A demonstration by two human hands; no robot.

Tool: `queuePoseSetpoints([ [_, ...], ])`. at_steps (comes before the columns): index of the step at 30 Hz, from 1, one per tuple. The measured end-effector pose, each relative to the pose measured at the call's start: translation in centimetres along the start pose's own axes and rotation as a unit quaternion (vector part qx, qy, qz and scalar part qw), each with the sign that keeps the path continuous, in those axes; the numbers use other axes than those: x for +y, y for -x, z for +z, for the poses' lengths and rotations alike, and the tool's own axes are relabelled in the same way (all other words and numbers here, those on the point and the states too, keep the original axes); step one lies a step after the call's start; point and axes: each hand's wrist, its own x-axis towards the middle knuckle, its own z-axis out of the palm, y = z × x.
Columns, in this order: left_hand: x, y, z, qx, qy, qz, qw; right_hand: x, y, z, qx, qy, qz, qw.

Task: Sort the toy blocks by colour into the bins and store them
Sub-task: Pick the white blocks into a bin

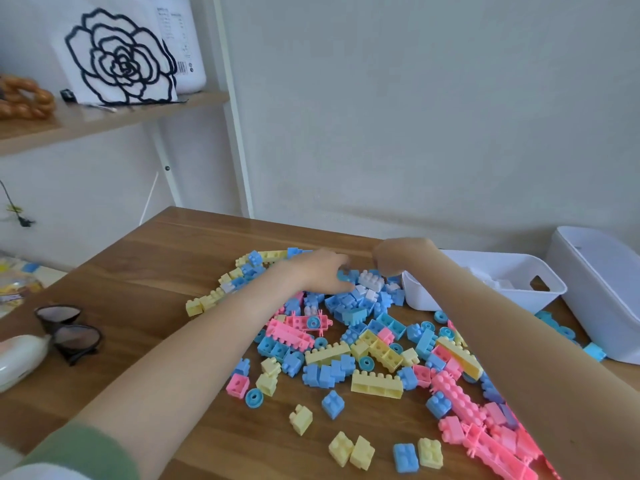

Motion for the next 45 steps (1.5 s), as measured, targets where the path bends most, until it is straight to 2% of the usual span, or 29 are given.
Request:
queuePoseSetpoints([
  [5,-0.1,1.0,0.3,0.028,0.004,-0.018,0.999,-0.7,0.5,-0.3,-0.003,-0.065,-0.064,0.996],
  [7,0.1,1.3,0.5,0.038,0.012,-0.012,0.999,-0.4,1.6,-0.4,0.044,-0.046,-0.079,0.995],
  [10,0.6,1.5,0.9,0.067,0.013,0.003,0.998,0.7,3.0,0.3,0.114,-0.014,-0.046,0.992],
  [12,1.0,1.4,1.3,0.08,0.001,0.013,0.997,1.2,3.7,1.4,0.118,0.028,-0.012,0.993],
  [15,1.7,1.1,1.9,0.098,0.015,0.026,0.995,1.4,4.7,2.8,0.102,0.083,-0.016,0.991],
  [22,2.9,0.3,2.4,0.127,0.004,0.017,0.992,0.4,4.9,4.4,0.175,0.09,-0.025,0.98],
  [27,2.5,0.7,2.4,0.124,0.02,0.04,0.991,0.4,4.9,4.6,0.185,0.091,-0.015,0.978],
  [32,1.9,1.6,2.6,0.139,0.079,0.024,0.987,-0.2,5.1,4.5,0.185,0.112,-0.023,0.976],
  [36,2.2,2.2,2.1,0.172,0.083,0.038,0.981,0.3,5.3,4.9,0.237,0.07,-0.041,0.968],
  [39,3.0,2.1,1.2,0.211,0.033,0.07,0.974,1.1,5.9,5.0,0.317,-0.041,-0.053,0.946],
  [42,4.6,1.7,0.2,0.238,0.048,0.068,0.968,2.8,6.8,5.1,0.39,-0.248,-0.031,0.886],
  [44,5.9,1.2,-0.1,0.229,0.068,0.062,0.969,4.7,7.7,5.7,0.427,-0.319,-0.004,0.846],
  [45,6.5,0.9,0.0,0.223,0.081,0.06,0.97,5.8,8.2,6.1,0.434,-0.331,0.017,0.838],
])
